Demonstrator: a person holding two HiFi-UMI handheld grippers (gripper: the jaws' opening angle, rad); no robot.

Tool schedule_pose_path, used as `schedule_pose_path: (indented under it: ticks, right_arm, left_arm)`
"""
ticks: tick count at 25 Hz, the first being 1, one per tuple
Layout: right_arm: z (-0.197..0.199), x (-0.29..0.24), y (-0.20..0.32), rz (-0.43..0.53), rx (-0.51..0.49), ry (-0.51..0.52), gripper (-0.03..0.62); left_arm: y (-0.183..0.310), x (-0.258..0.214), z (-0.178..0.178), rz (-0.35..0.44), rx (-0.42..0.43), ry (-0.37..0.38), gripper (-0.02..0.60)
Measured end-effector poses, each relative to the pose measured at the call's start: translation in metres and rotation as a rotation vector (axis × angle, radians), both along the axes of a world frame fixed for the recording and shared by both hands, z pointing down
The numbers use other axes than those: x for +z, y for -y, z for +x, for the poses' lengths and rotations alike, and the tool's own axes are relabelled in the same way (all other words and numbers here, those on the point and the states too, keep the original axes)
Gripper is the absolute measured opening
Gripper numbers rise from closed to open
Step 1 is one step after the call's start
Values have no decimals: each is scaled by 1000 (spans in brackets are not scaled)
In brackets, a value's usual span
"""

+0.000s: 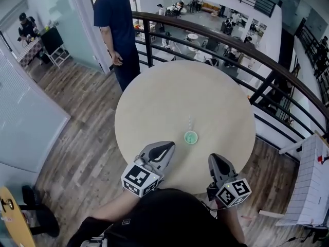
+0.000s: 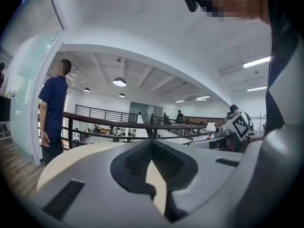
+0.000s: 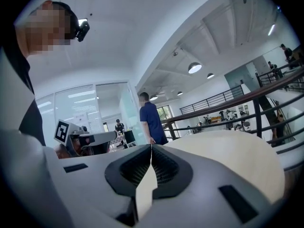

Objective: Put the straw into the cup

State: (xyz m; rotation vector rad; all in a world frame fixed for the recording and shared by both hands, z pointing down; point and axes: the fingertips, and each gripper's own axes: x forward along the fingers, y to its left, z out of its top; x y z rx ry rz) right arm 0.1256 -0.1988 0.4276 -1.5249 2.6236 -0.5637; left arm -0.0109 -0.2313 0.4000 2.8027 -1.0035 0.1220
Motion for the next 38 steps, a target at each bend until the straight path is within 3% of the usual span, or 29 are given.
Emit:
schedule_pose_path:
  ticks: [11,38]
  right_arm:
    - [-5,-54,-7,140,-56,-1,21]
    - [-8,-50,-6,129,-75,-40,20]
  left_arm:
    - [-4,-27,-19,58,-75,-1,8]
    - [-6,-34,-24,82,-102,13,8]
